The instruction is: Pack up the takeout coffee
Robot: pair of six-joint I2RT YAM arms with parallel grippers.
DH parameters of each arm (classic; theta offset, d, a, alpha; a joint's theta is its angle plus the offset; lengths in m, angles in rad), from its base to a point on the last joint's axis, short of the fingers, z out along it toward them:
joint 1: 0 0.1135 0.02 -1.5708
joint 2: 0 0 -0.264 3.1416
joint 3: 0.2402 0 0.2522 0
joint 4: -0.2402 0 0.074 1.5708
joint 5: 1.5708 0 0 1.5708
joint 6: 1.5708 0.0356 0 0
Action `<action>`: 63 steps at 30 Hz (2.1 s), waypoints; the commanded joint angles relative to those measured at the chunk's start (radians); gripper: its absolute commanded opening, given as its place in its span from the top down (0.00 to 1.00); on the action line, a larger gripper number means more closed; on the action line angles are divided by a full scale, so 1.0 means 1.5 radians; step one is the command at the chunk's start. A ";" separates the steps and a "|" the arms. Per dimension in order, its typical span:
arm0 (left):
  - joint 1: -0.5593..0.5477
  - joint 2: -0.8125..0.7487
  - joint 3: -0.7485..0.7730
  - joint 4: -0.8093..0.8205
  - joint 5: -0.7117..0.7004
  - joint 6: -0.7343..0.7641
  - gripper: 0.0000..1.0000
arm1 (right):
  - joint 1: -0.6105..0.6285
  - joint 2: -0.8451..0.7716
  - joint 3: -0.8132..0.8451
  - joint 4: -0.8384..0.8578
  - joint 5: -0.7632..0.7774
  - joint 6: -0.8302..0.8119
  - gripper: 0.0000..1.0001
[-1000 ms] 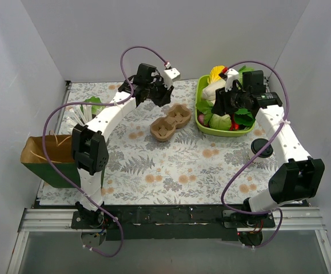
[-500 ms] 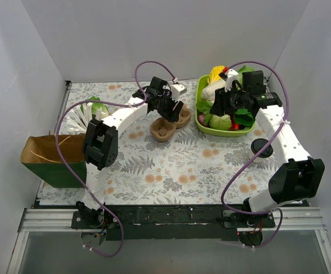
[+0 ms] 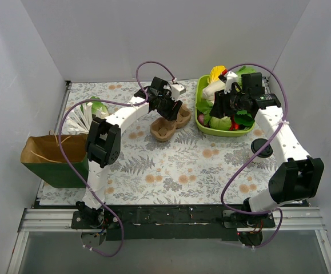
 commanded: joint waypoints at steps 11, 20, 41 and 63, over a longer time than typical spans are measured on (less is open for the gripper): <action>0.001 -0.005 0.013 -0.010 0.015 0.004 0.54 | -0.002 -0.005 0.003 0.020 0.002 -0.007 0.48; 0.000 0.001 0.009 -0.010 0.005 0.003 0.51 | -0.002 -0.003 0.004 0.021 0.002 -0.008 0.48; -0.006 0.014 0.007 -0.010 -0.014 -0.002 0.55 | -0.002 -0.007 -0.002 0.022 0.004 -0.010 0.48; -0.007 0.011 0.008 -0.020 -0.034 -0.013 0.83 | -0.002 0.009 0.008 0.022 0.003 -0.010 0.47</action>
